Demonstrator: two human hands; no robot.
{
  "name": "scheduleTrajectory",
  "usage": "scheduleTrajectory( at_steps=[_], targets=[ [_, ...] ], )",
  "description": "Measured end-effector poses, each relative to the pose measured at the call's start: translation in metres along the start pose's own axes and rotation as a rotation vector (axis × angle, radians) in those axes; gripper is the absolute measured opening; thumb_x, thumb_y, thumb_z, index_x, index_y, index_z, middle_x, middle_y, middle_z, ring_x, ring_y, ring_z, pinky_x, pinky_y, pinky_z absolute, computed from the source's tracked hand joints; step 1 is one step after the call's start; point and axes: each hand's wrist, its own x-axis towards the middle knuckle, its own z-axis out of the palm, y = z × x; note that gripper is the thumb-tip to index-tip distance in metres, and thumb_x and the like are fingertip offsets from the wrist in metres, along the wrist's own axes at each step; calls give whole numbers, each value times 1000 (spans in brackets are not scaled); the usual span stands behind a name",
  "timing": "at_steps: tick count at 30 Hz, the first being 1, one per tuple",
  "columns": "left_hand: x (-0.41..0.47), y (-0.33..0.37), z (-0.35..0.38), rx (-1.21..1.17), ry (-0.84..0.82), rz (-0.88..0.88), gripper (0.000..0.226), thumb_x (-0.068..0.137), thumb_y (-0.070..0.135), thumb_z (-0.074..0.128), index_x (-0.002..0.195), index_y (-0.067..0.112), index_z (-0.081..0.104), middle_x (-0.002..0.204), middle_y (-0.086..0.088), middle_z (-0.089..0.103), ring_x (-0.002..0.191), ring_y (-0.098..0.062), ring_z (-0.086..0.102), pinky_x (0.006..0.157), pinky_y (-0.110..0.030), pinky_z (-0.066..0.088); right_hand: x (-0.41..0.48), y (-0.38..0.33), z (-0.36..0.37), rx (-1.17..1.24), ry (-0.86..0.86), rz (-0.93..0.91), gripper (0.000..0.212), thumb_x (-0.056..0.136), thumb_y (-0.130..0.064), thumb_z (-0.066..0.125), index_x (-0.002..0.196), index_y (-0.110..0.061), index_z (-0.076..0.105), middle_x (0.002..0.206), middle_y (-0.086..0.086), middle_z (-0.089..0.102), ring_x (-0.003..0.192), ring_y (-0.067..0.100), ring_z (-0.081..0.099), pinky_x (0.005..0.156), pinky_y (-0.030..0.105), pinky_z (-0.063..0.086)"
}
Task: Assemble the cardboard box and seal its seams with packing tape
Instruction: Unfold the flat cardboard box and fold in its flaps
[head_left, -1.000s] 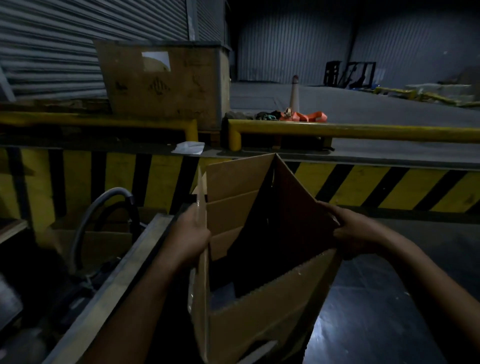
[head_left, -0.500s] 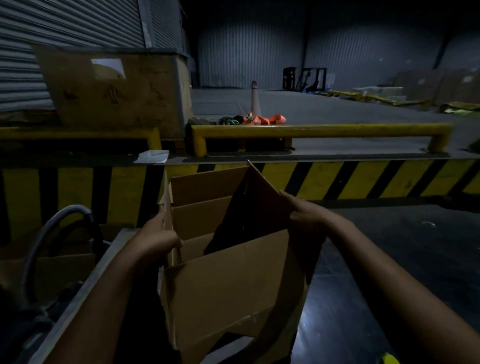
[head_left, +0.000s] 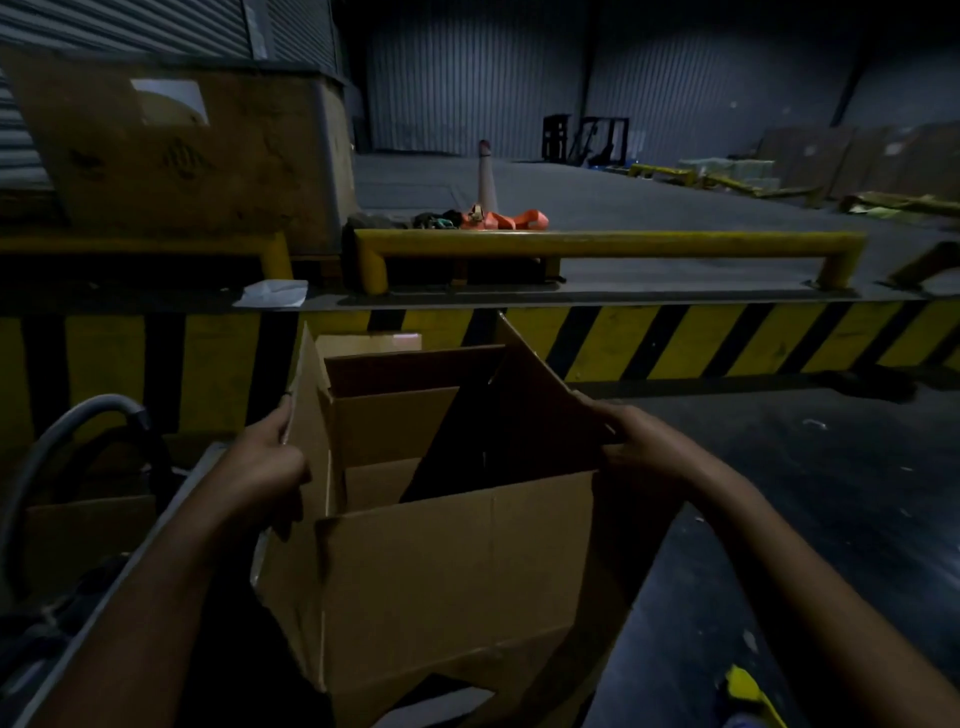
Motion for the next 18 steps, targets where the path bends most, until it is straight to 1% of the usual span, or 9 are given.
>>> scheduleTrajectory(
  at_steps=[4,6,8,11,14,15,16,17,18],
  targets=[
    [1,-1,2,3,-25,21,79,98,-5,46,152,46,19,91,1,47,72,-26,54,50,-32,41,-22,-12,5,-22,29,33,82,92,-4,59,153,-44,22,136,-1,58,114,18,62,90,35,55],
    [5,-5,1,-9,-24,4,79,97,-4,47,154,43,18,107,-7,55,82,-29,58,55,-35,45,-29,-19,10,-36,52,38,83,93,-6,59,153,-45,18,134,3,60,112,19,63,87,33,55],
    [9,-11,-2,-28,-17,-12,80,96,-1,51,156,42,18,131,-15,52,97,-32,59,66,-41,51,-31,-25,12,-56,58,63,82,94,-8,58,154,-44,16,135,4,60,113,20,62,83,29,51],
    [11,-16,-2,-64,-24,4,79,96,2,53,155,41,19,119,-8,53,97,-28,58,72,-42,52,-33,-31,8,-148,97,91,71,97,-23,58,152,-44,20,132,4,63,109,20,64,83,34,54],
    [12,-17,0,-68,-17,20,78,96,0,50,156,39,19,116,-4,47,94,-24,54,68,-36,47,-48,-43,12,-239,282,43,53,99,-45,45,150,-36,31,126,5,65,101,18,64,72,31,51],
    [13,-18,0,-66,-15,19,78,96,0,49,156,39,18,119,-4,45,94,-24,54,66,-35,46,-55,-49,18,-240,347,6,53,99,-50,40,149,-34,35,130,4,63,107,18,63,76,30,50],
    [13,-18,1,-67,-17,16,79,97,0,49,156,40,18,120,-4,43,92,-24,53,65,-35,45,-65,-56,27,-248,392,-45,55,98,-54,35,148,-31,38,136,4,59,117,19,59,89,33,49],
    [13,-18,1,-65,-15,17,78,97,1,49,156,41,17,120,-4,43,91,-24,53,63,-35,45,-73,-63,37,-273,410,-99,59,97,-59,30,147,-29,41,142,4,55,127,21,54,106,42,42],
    [13,-17,2,-63,-11,26,78,97,2,49,156,42,17,117,-4,45,90,-25,54,63,-36,46,-80,-67,48,-333,411,-152,65,95,-64,25,146,-27,43,145,5,52,136,23,46,115,51,28]
  ],
)
